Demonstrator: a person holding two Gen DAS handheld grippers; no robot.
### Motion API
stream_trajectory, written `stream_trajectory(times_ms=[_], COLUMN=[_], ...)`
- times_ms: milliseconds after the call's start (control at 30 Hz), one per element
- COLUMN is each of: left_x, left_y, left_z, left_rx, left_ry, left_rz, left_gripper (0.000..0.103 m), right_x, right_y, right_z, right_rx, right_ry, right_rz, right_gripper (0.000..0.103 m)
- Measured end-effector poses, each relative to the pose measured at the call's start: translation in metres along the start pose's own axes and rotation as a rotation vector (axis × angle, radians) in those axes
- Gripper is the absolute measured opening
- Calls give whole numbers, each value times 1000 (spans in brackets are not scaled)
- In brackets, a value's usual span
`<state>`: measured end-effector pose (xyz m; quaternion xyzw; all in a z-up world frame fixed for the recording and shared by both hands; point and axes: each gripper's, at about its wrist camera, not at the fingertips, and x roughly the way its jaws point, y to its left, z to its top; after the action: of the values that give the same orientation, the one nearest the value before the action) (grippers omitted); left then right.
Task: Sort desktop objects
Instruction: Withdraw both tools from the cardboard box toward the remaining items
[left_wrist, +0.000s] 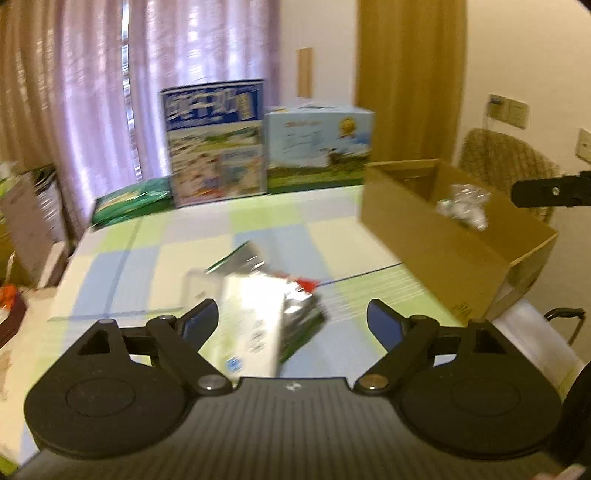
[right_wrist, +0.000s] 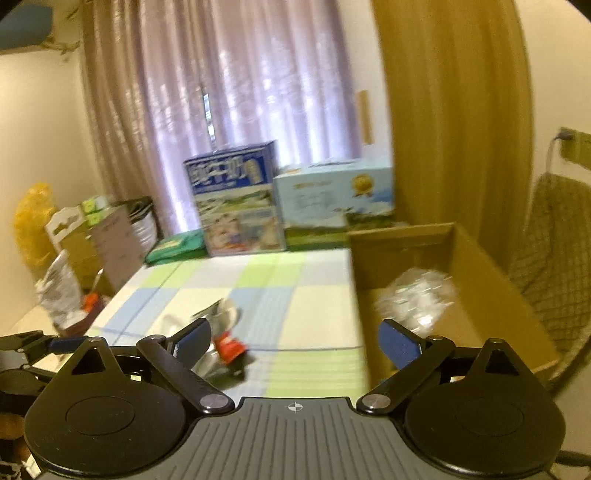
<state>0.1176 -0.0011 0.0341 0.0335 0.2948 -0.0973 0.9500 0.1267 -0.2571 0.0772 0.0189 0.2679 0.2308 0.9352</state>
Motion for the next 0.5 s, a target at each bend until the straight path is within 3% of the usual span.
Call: stream_trajectory(times_ms=[267,500], left_x=[-12,5], left_y=[46,59], left_z=[-25,-35], left_rx=[-30,-27], left_ry=[29,60], left_rz=[63,49], left_gripper=[90,92], right_x=[34,60], right_y=[37,49], right_z=[-22,-43], right_rx=[-19,-51], right_ry=[75,139], right_rz=[50,60], right_gripper=[97,97])
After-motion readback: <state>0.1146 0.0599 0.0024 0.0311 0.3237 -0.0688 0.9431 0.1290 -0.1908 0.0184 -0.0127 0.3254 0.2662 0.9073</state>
